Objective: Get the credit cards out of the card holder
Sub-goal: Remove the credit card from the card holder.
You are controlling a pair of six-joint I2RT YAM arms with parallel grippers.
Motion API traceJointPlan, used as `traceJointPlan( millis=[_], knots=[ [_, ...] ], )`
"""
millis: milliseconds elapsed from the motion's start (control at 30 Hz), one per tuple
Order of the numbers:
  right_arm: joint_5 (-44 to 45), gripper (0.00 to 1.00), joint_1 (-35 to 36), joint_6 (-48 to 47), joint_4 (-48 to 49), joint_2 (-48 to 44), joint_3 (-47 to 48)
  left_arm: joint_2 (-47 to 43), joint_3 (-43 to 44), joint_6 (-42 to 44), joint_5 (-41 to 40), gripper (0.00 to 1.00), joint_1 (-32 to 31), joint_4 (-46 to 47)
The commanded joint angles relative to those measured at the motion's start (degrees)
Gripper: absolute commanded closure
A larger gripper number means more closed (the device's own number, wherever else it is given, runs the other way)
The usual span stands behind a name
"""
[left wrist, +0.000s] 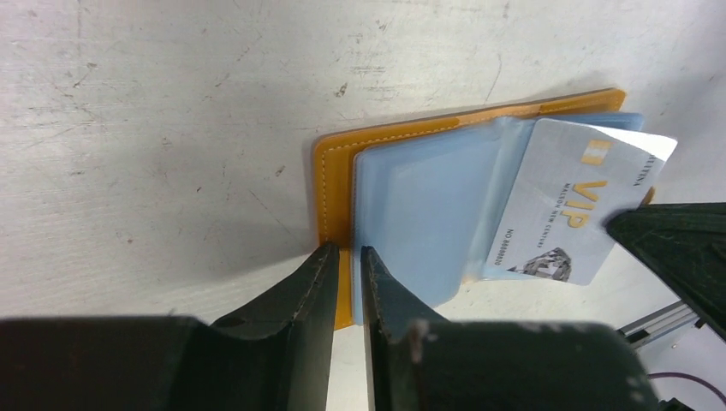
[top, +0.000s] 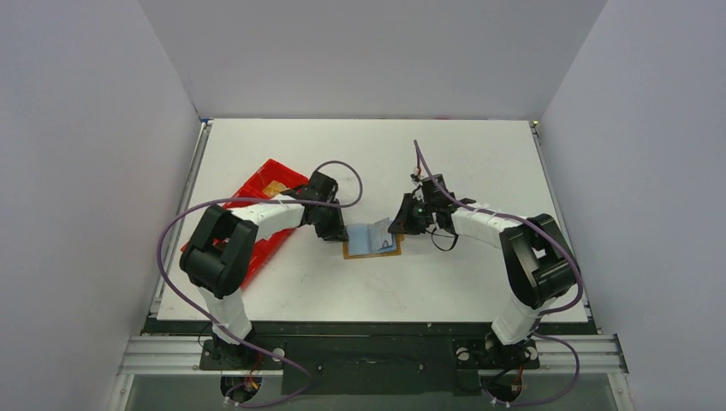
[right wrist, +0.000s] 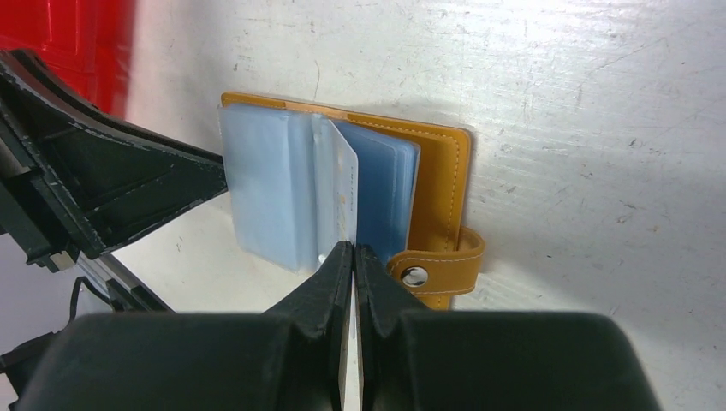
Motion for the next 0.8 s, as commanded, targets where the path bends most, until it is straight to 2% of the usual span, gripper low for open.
traceJointPlan(
  millis=[0,133,300,467,767],
  knots=[
    [-1.7,1.00,-0.4,1.3,1.5,-2.7,0.3,-5.0,4.1,1.5,-1.2,0.78,0.5,-1.3],
    [-2.9,1.00,-0.4,2.5,2.3,-3.4,0.5,-9.0,3.5,1.0,2.0,0.66,1.7,0.6],
    [-4.9,1.00,-0.5,4.5,3.0,-5.1,0.9,-14.2,-1.3,-0.8,10.5,0.59,5.1,7.4],
    [-6.5,1.00,-0.8,5.9,4.1,-6.0,1.1,-16.9,-3.4,-0.9,15.9,0.56,6.7,9.6],
    [-11.0,1.00,-1.3,11.6,9.3,-8.4,0.9,-17.7,-6.7,-4.8,24.1,0.55,7.7,18.9]
  ],
)
